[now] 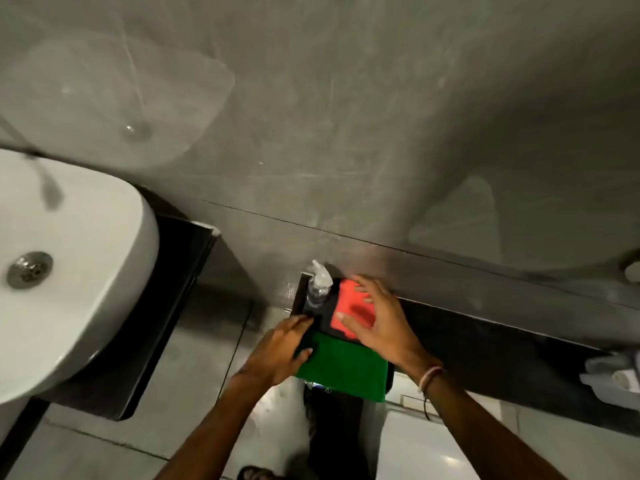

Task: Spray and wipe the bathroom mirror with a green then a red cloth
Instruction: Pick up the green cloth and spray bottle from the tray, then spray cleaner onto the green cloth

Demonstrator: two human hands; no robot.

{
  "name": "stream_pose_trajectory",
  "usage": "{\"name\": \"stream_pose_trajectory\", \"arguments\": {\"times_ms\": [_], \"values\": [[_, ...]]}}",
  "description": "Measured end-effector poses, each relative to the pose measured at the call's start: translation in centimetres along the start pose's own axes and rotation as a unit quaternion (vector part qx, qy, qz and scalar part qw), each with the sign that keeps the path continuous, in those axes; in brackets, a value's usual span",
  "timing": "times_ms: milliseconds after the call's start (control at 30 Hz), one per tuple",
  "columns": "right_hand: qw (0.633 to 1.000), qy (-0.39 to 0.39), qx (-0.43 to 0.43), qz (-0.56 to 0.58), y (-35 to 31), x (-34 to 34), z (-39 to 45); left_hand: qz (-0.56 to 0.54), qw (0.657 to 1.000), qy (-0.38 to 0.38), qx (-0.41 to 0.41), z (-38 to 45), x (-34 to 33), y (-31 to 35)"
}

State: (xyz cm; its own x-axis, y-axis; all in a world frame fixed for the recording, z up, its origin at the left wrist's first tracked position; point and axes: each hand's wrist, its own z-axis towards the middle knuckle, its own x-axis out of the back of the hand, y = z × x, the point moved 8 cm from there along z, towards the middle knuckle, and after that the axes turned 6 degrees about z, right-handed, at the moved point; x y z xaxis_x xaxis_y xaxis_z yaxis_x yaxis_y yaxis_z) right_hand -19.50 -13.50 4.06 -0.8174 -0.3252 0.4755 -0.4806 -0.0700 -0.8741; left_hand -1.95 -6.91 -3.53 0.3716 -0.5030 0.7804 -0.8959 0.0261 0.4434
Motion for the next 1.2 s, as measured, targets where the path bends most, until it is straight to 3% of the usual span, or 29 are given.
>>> {"name": "stream_pose_trajectory", "arguments": {"times_ms": [100,167,400,467,567,700,800,933,1000,1033,1100,1200], "values": [[0.998,-0.028,0.012,-0.051,0.2,-1.9,2.3,0.145,0.986,-0.076,-0.027,2.9,-2.7,-0.1],[0.995,-0.052,0.050,-0.073,-0.5,-3.6,3.6,0.185,0.977,-0.104,-0.024,4.0,-3.5,0.1],[0.990,-0.053,0.129,-0.028,-0.9,-7.2,6.9,0.156,0.970,-0.180,0.052,5.2,-5.5,-0.1],[0.991,-0.034,0.132,0.004,-0.6,-8.1,7.4,0.111,0.972,-0.197,0.072,4.8,-5.9,-0.6],[0.992,0.035,0.092,0.083,0.2,-8.5,8.3,-0.041,0.977,-0.177,0.111,3.5,-5.2,-1.5],[0.988,0.094,0.079,0.090,-1.3,-8.5,8.5,-0.256,0.960,-0.057,0.101,0.2,0.2,-2.0],[0.982,0.096,0.133,0.095,-6.3,-7.3,8.0,-0.387,0.915,0.074,0.092,-4.0,6.5,-2.8],[0.958,0.095,0.234,0.137,-16.9,-4.1,7.1,-0.452,0.853,0.240,0.100,-10.8,16.5,-3.8],[0.940,0.089,0.279,0.176,-23.2,-2.4,5.9,-0.485,0.803,0.337,0.078,-15.1,22.4,-3.7],[0.935,0.093,0.280,0.198,-25.1,-1.8,5.6,-0.540,0.755,0.364,0.072,-16.2,24.1,-3.9],[0.921,0.091,0.292,0.242,-29.9,-0.7,4.5,-0.635,0.671,0.380,0.031,-18.3,28.1,-3.8],[0.902,0.072,0.329,0.269,-37.6,0.5,2.7,-0.688,0.644,0.324,-0.083,-20.8,35.9,-1.7]]}}
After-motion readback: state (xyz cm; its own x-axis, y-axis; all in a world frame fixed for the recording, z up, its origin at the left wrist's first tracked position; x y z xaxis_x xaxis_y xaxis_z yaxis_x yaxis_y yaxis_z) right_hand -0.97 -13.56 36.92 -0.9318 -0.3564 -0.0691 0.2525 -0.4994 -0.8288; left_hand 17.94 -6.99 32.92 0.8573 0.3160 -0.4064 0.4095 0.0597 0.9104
